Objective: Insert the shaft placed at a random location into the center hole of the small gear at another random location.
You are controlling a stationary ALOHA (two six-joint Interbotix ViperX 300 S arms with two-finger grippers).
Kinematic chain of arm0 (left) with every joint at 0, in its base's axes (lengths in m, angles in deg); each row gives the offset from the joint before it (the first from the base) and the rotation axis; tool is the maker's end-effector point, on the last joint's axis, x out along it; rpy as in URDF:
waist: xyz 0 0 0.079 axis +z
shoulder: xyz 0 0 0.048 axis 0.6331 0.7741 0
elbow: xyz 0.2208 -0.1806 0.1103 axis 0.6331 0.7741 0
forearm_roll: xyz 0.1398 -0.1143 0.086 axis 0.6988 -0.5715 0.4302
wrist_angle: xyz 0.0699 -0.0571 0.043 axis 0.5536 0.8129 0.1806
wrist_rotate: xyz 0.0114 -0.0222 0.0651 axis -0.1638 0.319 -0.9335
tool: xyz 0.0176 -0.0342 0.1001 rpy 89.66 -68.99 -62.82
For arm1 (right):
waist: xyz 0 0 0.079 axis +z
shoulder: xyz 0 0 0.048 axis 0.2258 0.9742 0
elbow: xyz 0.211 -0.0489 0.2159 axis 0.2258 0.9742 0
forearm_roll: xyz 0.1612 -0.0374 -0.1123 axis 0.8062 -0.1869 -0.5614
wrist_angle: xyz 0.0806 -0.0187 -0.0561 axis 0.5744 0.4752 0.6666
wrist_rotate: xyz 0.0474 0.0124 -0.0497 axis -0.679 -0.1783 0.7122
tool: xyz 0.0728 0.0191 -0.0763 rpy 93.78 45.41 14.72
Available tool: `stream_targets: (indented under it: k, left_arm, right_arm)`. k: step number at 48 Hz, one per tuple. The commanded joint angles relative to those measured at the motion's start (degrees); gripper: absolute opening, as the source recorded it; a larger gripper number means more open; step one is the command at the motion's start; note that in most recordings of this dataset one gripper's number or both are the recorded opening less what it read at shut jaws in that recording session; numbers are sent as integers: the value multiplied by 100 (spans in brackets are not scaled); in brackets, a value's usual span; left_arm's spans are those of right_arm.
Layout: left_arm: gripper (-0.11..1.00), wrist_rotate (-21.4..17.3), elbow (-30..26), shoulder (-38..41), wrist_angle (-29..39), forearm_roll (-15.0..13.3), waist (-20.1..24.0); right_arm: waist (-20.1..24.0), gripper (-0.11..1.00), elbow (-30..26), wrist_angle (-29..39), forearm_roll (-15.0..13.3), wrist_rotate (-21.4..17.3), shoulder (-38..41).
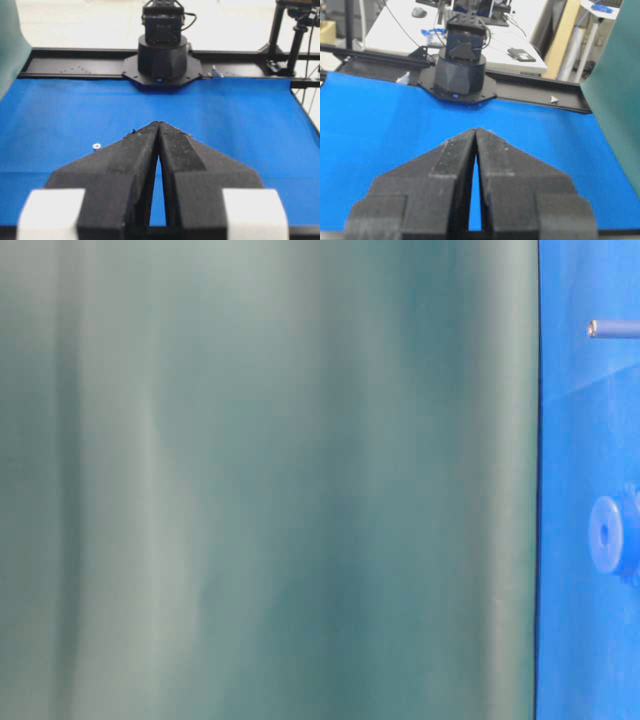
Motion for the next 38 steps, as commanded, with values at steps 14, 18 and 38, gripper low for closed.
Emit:
stream_targets:
  k: [14, 18, 38]
  left_arm:
    - [0, 193, -53, 44, 97, 9, -35]
    - [0, 193, -44, 44, 97, 9, -35]
    - [0, 193, -18, 35, 79, 9, -35]
  right_arm:
    - [-141, -6, -132, 185, 62, -44, 308]
    - [-281, -6, -105, 123, 88, -44, 439]
    - [-879, 54, -88, -809, 545, -44, 2259]
